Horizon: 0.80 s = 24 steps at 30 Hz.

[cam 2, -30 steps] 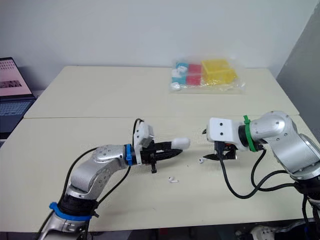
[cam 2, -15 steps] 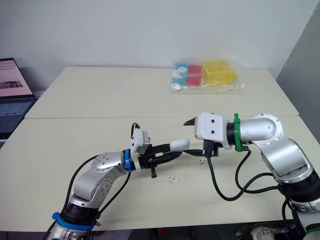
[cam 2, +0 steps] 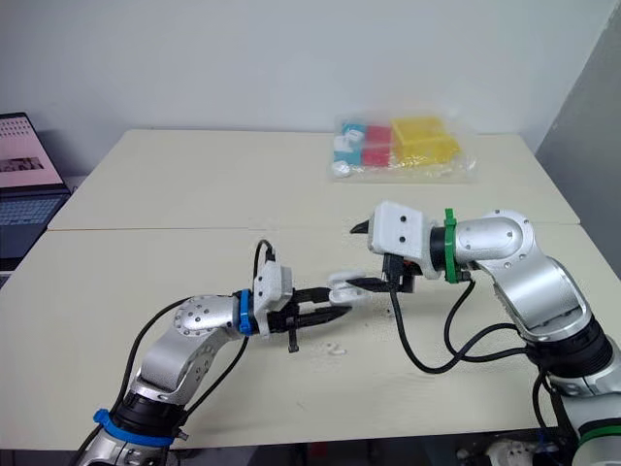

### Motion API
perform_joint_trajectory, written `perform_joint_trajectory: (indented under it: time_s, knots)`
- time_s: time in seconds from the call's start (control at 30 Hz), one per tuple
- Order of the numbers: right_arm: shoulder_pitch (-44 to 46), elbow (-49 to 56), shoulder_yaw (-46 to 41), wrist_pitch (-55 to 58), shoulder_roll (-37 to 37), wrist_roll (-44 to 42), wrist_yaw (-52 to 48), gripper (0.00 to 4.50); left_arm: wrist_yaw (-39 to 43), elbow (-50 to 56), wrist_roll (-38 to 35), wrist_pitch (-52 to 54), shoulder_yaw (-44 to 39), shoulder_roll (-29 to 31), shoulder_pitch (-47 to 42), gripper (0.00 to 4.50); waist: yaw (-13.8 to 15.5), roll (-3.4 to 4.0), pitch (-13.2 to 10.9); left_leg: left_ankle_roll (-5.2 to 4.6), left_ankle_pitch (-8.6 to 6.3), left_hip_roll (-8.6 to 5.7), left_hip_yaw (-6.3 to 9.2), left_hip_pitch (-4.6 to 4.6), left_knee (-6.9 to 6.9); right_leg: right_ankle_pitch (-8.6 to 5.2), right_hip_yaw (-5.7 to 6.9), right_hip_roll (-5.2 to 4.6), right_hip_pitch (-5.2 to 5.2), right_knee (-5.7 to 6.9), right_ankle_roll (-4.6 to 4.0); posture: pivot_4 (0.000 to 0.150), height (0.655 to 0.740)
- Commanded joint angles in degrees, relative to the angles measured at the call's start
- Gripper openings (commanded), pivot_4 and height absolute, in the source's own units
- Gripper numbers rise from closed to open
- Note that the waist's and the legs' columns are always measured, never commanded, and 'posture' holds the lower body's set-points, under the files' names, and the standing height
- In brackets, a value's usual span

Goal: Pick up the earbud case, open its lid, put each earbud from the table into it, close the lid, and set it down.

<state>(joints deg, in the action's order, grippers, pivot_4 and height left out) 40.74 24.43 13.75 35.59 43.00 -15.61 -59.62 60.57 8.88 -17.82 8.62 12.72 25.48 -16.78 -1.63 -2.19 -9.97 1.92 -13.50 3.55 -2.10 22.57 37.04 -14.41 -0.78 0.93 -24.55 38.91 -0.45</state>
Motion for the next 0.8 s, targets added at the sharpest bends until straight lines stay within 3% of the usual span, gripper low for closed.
perform_joint_trajectory:
  time_s: [0.03,0.23,0.4,0.6,0.8]
  knots:
    - [0.8,1.6,-2.1,1.1,0.4,-1.3,0.3,3.95,0.0,0.2,-0.3,-1.7,-0.3,-0.3,-0.2,0.79,0.0,0.00,0.0,0.00,0.00,0.00,0.00,0.00,0.00,0.00,0.00,0.00,0.00,0.00,0.00,0.150,0.7400]
    - [0.3,4.3,-5.5,6.5,2.5,-8.1,-2.3,3.95,-3.2,-1.1,-2.6,2.0,-3.5,-1.5,-0.6,0.79,0.0,0.00,0.0,0.00,0.00,0.01,0.03,0.01,0.00,0.00,0.00,0.00,0.00,0.00,0.00,0.150,0.7400]
    - [-3.3,3.8,-10.1,8.2,12.2,-11.2,-7.8,3.95,-6.5,-0.7,-4.6,4.1,-10.0,0.7,0.1,0.79,0.1,0.00,0.0,0.00,0.00,0.01,0.04,0.04,0.00,0.00,0.06,-0.01,0.00,-0.04,0.00,0.150,0.7400]
    - [-9.4,-1.2,-0.5,-1.8,13.7,0.4,-6.0,3.95,-8.2,3.6,-5.1,4.0,-14.0,3.8,3.9,0.79,-0.3,0.01,0.0,-0.01,-0.01,0.05,-0.01,-0.12,-0.06,-0.01,-0.09,-0.02,0.03,-0.06,0.00,0.150,0.7400]
    - [-6.9,-12.3,9.0,-8.1,7.2,7.4,-8.2,3.95,-8.4,6.8,-5.1,4.6,-14.2,5.2,7.4,0.79,-0.3,0.00,0.0,-0.01,-0.01,0.05,-0.05,-0.14,-0.05,-0.01,-0.06,-0.01,0.05,-0.04,0.00,0.150,0.7400]
